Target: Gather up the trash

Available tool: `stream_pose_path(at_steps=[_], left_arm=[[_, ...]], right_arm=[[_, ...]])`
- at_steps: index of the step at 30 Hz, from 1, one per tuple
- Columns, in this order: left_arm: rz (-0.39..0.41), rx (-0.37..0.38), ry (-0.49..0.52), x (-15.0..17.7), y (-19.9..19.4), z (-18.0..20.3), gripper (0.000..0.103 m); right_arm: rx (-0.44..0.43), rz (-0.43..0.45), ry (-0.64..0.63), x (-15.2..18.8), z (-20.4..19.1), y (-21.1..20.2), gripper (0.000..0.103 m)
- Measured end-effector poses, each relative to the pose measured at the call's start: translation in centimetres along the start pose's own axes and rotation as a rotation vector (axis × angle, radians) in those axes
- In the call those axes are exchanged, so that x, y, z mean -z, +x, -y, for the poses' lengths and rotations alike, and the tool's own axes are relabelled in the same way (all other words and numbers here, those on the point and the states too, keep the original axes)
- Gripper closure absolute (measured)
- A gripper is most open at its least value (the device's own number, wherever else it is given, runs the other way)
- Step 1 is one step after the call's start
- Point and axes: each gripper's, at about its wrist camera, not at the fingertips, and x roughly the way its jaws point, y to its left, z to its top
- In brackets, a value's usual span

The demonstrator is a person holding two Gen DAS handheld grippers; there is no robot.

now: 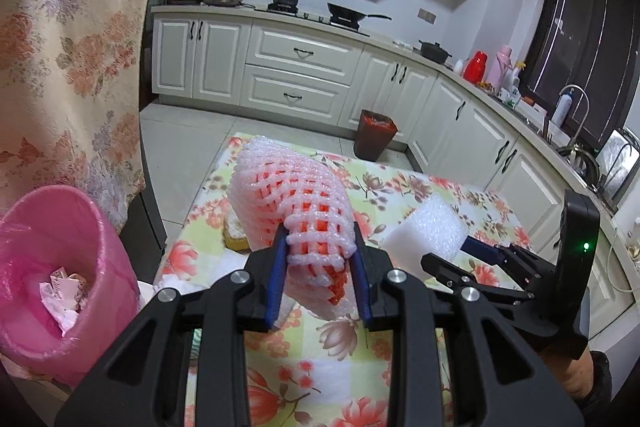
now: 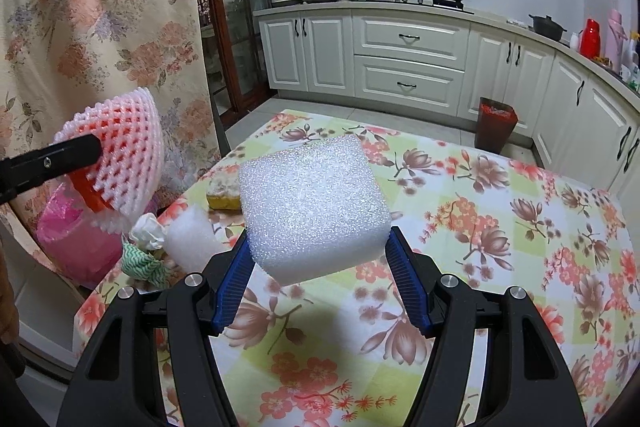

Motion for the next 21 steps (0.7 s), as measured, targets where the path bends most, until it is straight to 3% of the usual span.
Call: stream_pose_path(at_steps=[10,21], left_arm=[[0.077,-0.094,-0.044,-1.0,-3.9,-4.2,0.075],[0.140,-0.213,-0.110,-0.6,-8.4,-10.7,0.075]], right_arm=[[-0.023,0.033,-0.039,-1.9,-2.5,-0.8,0.040],[-0.100,0.050,-0.130,-4.5,-9.4,-0.2,0.040]])
